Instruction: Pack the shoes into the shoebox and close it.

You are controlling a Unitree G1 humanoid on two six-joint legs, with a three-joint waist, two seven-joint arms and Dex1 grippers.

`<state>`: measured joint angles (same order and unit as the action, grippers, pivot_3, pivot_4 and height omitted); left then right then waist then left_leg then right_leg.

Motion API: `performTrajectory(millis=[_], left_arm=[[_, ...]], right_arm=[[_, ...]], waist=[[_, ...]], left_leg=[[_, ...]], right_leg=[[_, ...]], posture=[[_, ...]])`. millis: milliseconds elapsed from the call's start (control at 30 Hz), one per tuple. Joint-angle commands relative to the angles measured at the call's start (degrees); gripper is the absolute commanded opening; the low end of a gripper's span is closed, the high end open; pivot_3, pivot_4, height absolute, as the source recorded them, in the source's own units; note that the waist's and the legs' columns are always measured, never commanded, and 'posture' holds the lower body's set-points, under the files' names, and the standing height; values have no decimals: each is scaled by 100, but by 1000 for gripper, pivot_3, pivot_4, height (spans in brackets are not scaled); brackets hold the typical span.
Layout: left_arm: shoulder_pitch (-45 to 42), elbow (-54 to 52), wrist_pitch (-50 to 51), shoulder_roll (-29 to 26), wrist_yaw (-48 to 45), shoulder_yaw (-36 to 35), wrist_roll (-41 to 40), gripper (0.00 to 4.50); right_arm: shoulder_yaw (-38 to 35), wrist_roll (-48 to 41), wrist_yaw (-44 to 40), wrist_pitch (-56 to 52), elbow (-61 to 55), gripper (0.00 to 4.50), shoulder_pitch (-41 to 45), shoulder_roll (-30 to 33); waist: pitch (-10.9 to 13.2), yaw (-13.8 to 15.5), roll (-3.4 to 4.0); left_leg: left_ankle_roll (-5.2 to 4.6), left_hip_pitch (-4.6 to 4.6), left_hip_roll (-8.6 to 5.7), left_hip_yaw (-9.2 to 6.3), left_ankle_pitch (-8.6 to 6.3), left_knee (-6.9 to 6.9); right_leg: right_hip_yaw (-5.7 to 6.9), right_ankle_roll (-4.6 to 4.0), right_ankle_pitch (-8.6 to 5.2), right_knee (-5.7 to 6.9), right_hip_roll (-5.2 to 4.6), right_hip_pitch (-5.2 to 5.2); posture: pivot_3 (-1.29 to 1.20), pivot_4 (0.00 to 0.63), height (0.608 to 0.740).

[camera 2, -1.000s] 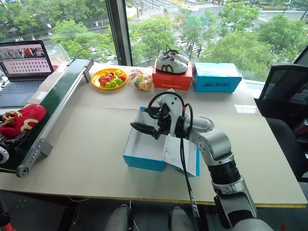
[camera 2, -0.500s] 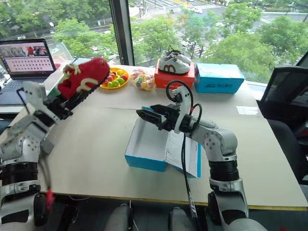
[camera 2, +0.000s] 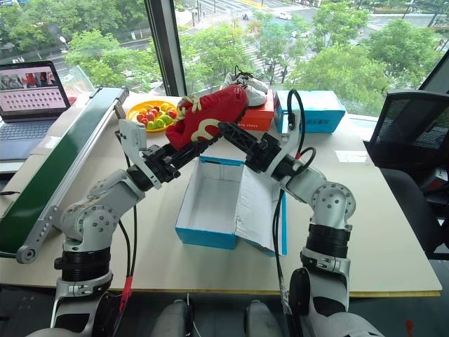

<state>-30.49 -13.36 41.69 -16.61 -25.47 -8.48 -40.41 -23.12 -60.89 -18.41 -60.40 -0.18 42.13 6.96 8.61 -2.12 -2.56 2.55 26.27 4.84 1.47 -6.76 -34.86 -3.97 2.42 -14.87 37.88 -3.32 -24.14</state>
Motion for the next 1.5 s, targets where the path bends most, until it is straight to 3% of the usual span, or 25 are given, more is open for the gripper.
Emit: performTrajectory(millis=[33,67,333,400,433,500,533,600,733,833,1100,1333,1500], left_arm=[[-84,-312,-43,28,7,54,-86,2330],[-96,-320,-48,40,16,85,-75,2330],[-16,-426,-6,-8,14,174,-109,2330],[57,-400,7,-90,-19,52,-181,3253],[87,-386,30,-157,-65,-43,-252,3502],[175,-389,55,-474,-324,-202,-323,4316],[216,-374,71,-668,-458,-272,-338,4500],[273,-344,92,-971,-641,-331,-366,4500],[1017,-324,16,-3032,-2628,-242,-30,4500],[1324,-203,-374,-3748,-3205,-9,356,4500],[1590,-502,-112,-3521,-3270,116,117,4500],[2028,-870,-93,-3388,-3215,39,104,4500],[2197,-1024,-53,-3357,-3136,-32,70,4500]], right_arm=[[3,-294,108,58,-211,3983,120,21],[20,-302,151,84,-203,3821,120,7],[96,-198,473,257,-86,996,192,-19],[92,-183,547,297,-61,476,237,16],[90,-179,580,311,-59,291,257,41],[92,-153,674,324,-61,232,306,107],[105,-119,725,334,-67,229,332,149],[135,-71,810,330,-83,226,365,223],[865,642,1180,-211,-379,225,558,849],[1259,739,1280,-709,-596,225,485,1063],[1885,1002,1113,-1627,-1194,225,-349,1639],[2001,1086,943,-2292,-1692,225,-831,2126],[2390,1438,727,-2180,-1790,225,-1060,2417]], waist=[[0,-5,0],[0,-5,0],[1,-8,1],[1,-16,1],[1,-22,1],[2,-23,3],[4,-30,5],[6,-35,10],[10,-87,15],[15,-87,23],[18,76,26],[20,77,28],[20,99,28]], left_leg=[[0,0,0,0,0,0],[0,0,0,0,0,0],[0,1,0,0,0,1],[0,1,0,-1,0,2],[0,1,0,-1,0,2],[0,1,0,-1,0,3],[0,2,0,0,0,3],[0,2,0,-1,0,4],[0,2,1,1,0,12],[0,3,2,4,-1,31],[1,12,2,10,-1,36],[-1,10,6,11,-1,35],[-1,8,5,11,-1,25]], right_leg=[[0,0,0,-2,0,1],[0,0,0,-2,0,0],[0,0,0,-3,0,0],[0,0,0,-3,0,-1],[0,0,0,-3,0,-1],[0,-1,-1,-4,0,-2],[0,-1,-1,-4,0,-3],[0,-2,-1,-3,0,-5],[-1,-7,-4,-9,0,-12],[-2,-21,-13,-16,-2,-20],[3,-24,-20,-45,-11,-14],[0,-18,-19,-34,-5,-20],[0,-20,-23,-35,-7,-17]], posture=[[0,150,740],[0,150,740],[0,150,740],[0,150,740],[0,150,740],[0,150,740],[0,150,740],[0,150,740],[0,150,740],[0,150,740],[0,150,740],[0,150,740],[0,150,740]])
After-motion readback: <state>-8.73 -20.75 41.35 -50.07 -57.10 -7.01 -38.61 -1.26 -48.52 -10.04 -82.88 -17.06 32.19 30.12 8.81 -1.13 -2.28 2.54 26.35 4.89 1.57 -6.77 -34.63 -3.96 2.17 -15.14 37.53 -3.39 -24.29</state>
